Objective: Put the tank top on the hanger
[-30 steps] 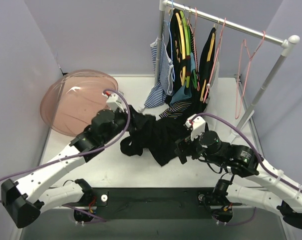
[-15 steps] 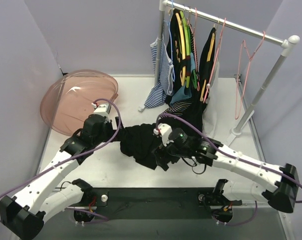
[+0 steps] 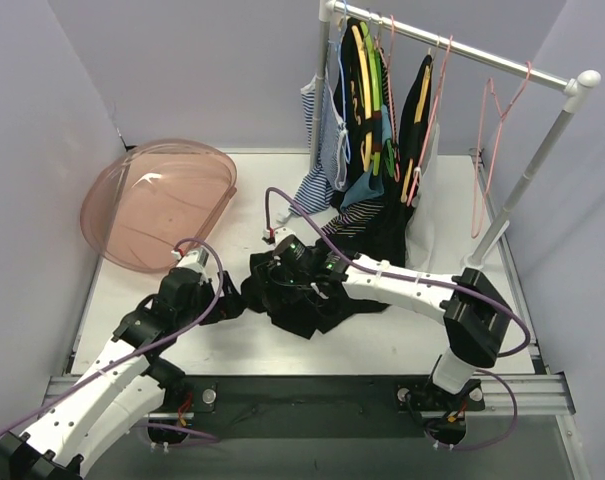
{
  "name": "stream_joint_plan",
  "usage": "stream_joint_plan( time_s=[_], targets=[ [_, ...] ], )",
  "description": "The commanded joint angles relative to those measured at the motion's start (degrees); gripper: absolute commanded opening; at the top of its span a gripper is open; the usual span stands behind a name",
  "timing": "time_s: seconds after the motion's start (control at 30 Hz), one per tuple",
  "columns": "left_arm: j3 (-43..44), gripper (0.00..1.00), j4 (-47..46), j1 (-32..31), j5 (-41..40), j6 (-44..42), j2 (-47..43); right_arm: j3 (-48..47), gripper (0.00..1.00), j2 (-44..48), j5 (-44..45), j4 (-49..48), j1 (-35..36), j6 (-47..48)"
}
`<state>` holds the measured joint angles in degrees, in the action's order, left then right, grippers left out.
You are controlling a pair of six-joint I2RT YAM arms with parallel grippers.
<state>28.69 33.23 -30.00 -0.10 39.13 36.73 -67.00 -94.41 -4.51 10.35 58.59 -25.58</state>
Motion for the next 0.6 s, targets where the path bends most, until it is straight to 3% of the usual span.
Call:
stream_joint_plan(
  time_s=[0.0, 0.13, 0.17, 0.3, 0.43, 0.57],
  targets=[
    [-1.61, 0.97, -2.56, 0.47, 0.54, 4.81, 0.09, -3.13, 0.76, -2.7, 5.82, -2.0, -0.49, -7.81],
    [-2.84, 0.97, -3.35, 0.47, 0.54, 7.18, 1.24, -5.15, 0.75, -5.34, 8.02, -1.74, -0.75, -9.13],
    [-3.02, 0.97, -3.52, 0.55, -1.38, 7.97, 1.59, -5.59, 0.69, -5.95, 8.81, -1.65, -0.93, -9.57],
    [-3.73, 0.97, -2.83, 0.73, -3.59, 9.82, 2.03, -8.22, 0.61, -9.2, 11.01, -0.86, -1.72, -10.19],
    [-3.81, 0.97, -2.47, 0.73, -4.38, 10.44, 2.12, -9.63, 0.42, -11.49, 13.39, -0.33, -2.6, -9.66],
    [-3.81, 0.97, -2.56, 0.73, -4.38, 10.35, 1.94, -10.08, 0.33, -12.81, 13.83, 0.28, -3.13, -8.78]
  ],
)
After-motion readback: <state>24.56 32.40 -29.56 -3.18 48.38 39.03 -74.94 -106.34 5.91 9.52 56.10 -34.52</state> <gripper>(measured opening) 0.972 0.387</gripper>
